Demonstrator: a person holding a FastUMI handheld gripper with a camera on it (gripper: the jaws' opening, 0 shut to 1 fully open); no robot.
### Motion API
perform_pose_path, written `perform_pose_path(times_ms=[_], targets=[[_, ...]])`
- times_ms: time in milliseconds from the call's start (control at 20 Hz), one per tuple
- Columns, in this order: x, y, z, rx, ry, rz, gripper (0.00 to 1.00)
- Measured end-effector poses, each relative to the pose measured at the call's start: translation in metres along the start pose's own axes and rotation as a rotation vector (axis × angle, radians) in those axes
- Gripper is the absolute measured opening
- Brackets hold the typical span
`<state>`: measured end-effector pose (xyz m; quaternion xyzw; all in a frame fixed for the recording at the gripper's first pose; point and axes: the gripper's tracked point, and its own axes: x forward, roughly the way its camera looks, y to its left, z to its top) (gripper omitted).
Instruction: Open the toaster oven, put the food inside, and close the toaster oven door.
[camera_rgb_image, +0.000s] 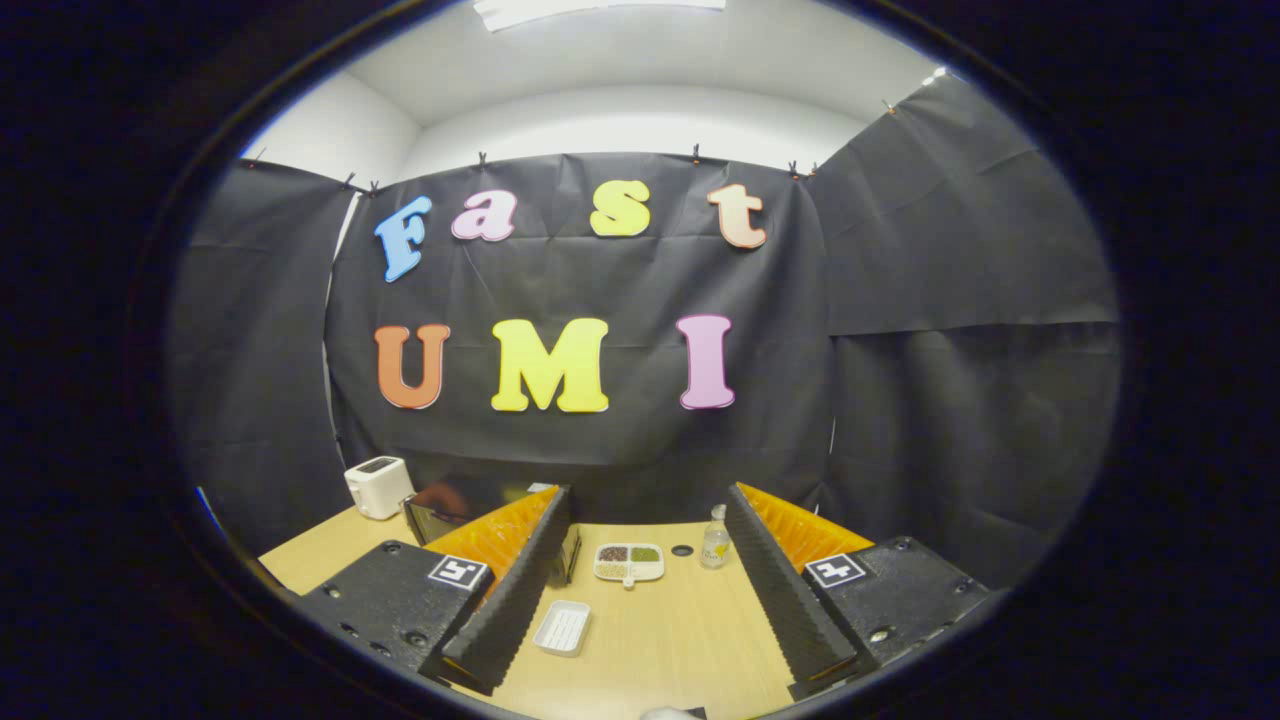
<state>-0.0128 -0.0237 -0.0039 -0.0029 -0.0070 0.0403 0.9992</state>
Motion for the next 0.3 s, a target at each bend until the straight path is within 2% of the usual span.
perform_pose_path(times_ms=[300], targets=[[-0.0002, -0.0027, -0.0045, 0.014, 0.000, 0.015, 1.00]])
